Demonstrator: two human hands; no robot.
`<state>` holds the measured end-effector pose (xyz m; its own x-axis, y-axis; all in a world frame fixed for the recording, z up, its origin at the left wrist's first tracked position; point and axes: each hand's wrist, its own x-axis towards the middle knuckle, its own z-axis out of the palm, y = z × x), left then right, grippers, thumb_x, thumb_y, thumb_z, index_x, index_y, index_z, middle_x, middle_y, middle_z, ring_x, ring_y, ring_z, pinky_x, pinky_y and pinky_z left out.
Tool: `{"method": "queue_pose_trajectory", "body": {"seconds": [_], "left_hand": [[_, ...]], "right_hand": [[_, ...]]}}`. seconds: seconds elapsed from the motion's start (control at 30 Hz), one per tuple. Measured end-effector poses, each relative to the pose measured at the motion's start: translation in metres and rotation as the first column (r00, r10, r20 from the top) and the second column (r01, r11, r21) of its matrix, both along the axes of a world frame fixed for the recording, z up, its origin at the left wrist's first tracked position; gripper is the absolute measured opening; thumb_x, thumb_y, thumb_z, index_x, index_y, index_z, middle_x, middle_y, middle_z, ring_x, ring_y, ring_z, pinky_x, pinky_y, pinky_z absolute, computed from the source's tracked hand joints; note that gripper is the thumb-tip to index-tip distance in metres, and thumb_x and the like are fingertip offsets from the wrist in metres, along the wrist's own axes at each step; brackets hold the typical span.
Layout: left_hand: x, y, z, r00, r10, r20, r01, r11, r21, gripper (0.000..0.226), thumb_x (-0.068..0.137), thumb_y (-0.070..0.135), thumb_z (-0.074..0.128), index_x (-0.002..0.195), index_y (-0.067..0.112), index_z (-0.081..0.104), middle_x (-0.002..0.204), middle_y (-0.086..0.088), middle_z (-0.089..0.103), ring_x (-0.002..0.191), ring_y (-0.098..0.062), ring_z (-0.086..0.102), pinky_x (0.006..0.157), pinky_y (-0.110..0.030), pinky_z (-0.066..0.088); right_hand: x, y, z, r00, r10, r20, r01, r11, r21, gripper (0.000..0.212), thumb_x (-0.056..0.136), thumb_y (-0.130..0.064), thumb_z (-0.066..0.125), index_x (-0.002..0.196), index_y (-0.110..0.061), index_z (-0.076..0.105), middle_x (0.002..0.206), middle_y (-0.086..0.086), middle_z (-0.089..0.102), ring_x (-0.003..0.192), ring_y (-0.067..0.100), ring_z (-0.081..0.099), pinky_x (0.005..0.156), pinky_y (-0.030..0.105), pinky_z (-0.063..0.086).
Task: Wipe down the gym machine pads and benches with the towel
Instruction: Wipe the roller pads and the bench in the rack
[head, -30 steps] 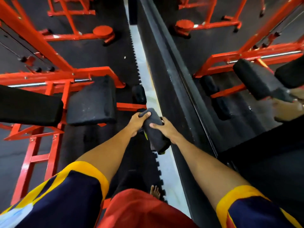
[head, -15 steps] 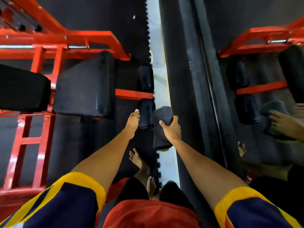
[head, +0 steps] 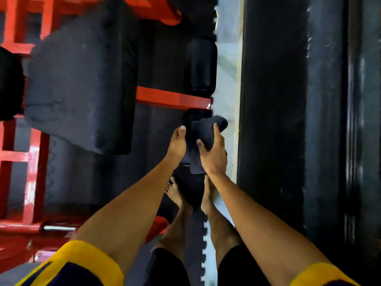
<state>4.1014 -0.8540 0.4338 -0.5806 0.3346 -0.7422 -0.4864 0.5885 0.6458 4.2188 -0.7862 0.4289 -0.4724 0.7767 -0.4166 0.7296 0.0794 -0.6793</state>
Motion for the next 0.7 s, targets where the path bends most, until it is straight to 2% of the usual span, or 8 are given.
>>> {"method": "queue_pose_trajectory", "body": {"seconds": [0.1,0.17,0.2,0.33,0.43,0.5,0.6,0.7], "left_hand": [[-0.005,0.007,-0.04,0.998,0.053,0.016,-0.053,0.999,-0.008,0.069,0.101,0.066,0.035,0.155,0.022,0.04,0.157,0.003,0.043,0.146,-0.017,0.038,0.123,-0.041,0.029],[-0.008,0.009,-0.064,0.996,0.077,0.051,-0.074,0.996,-0.045,0.093,0.082,0.088,0.036,0.155,0.029,0.04,0.159,0.004,0.043,0.147,-0.018,0.038,0.123,-0.045,0.03],[-0.008,0.008,-0.076,0.994,0.096,0.058,-0.094,0.994,-0.048,0.097,0.079,0.091,0.035,0.155,0.031,0.039,0.159,0.005,0.043,0.147,-0.017,0.038,0.123,-0.045,0.03],[0.001,0.015,-0.078,0.991,0.133,0.027,-0.133,0.991,0.019,0.079,0.094,0.075,0.033,0.158,0.029,0.034,0.161,0.006,0.039,0.149,-0.013,0.034,0.124,-0.039,0.026],[0.007,0.014,-0.083,0.979,0.187,0.08,-0.19,0.981,0.031,0.076,0.097,0.072,0.035,0.158,0.027,0.034,0.16,0.004,0.04,0.147,-0.014,0.036,0.123,-0.035,0.028],[0.007,0.011,-0.083,0.969,0.215,0.118,-0.22,0.975,0.027,0.082,0.09,0.077,0.037,0.156,0.029,0.039,0.157,0.003,0.045,0.144,-0.014,0.041,0.122,-0.038,0.032],[0.006,0.012,-0.08,0.958,0.242,0.154,-0.253,0.966,0.055,0.072,0.099,0.07,0.033,0.153,0.023,0.044,0.151,-0.001,0.052,0.14,-0.017,0.048,0.12,-0.041,0.036],[0.007,0.015,-0.075,0.906,0.304,0.295,-0.346,0.933,0.1,0.071,0.102,0.066,0.036,0.148,0.015,0.052,0.14,-0.009,0.062,0.129,-0.023,0.059,0.113,-0.041,0.045]], "right_hand": [[0.007,-0.004,-0.034,0.991,0.127,0.033,-0.13,0.983,0.126,0.088,0.094,-0.062,0.063,0.163,-0.037,0.015,0.164,0.004,0.034,0.138,0.032,0.047,0.106,0.053,0.047],[0.007,-0.003,-0.048,0.989,0.135,0.064,-0.143,0.978,0.149,0.094,0.089,-0.07,0.061,0.163,-0.038,0.012,0.167,0.009,0.028,0.142,0.036,0.04,0.11,0.056,0.04],[0.002,0.0,-0.052,0.991,0.125,0.051,-0.131,0.982,0.134,0.095,0.087,-0.073,0.059,0.162,-0.04,0.01,0.167,0.01,0.027,0.143,0.037,0.039,0.111,0.057,0.04],[-0.041,0.037,-0.065,0.999,0.043,-0.011,-0.043,0.998,0.041,0.082,0.089,-0.073,0.054,0.157,-0.056,0.011,0.165,0.006,0.029,0.138,0.039,0.048,0.102,0.057,0.05],[-0.077,0.072,-0.067,0.996,-0.04,0.075,0.043,0.998,-0.038,0.075,0.091,-0.071,0.054,0.156,-0.055,0.02,0.158,0.001,0.038,0.132,0.038,0.053,0.099,0.052,0.048],[-0.077,0.065,-0.065,0.995,-0.056,0.082,0.055,0.998,0.012,0.073,0.091,-0.068,0.053,0.156,-0.05,0.025,0.156,0.001,0.041,0.13,0.037,0.054,0.097,0.052,0.051],[-0.038,0.015,-0.059,1.0,-0.004,-0.021,0.008,0.985,0.175,0.074,0.093,-0.058,0.055,0.159,-0.042,0.025,0.161,0.002,0.037,0.134,0.031,0.051,0.096,0.053,0.054],[0.016,-0.039,-0.06,1.0,-0.004,-0.025,0.007,0.99,0.141,0.077,0.094,-0.055,0.059,0.16,-0.043,0.022,0.164,0.0,0.033,0.143,0.024,0.043,0.104,0.053,0.049]]}}
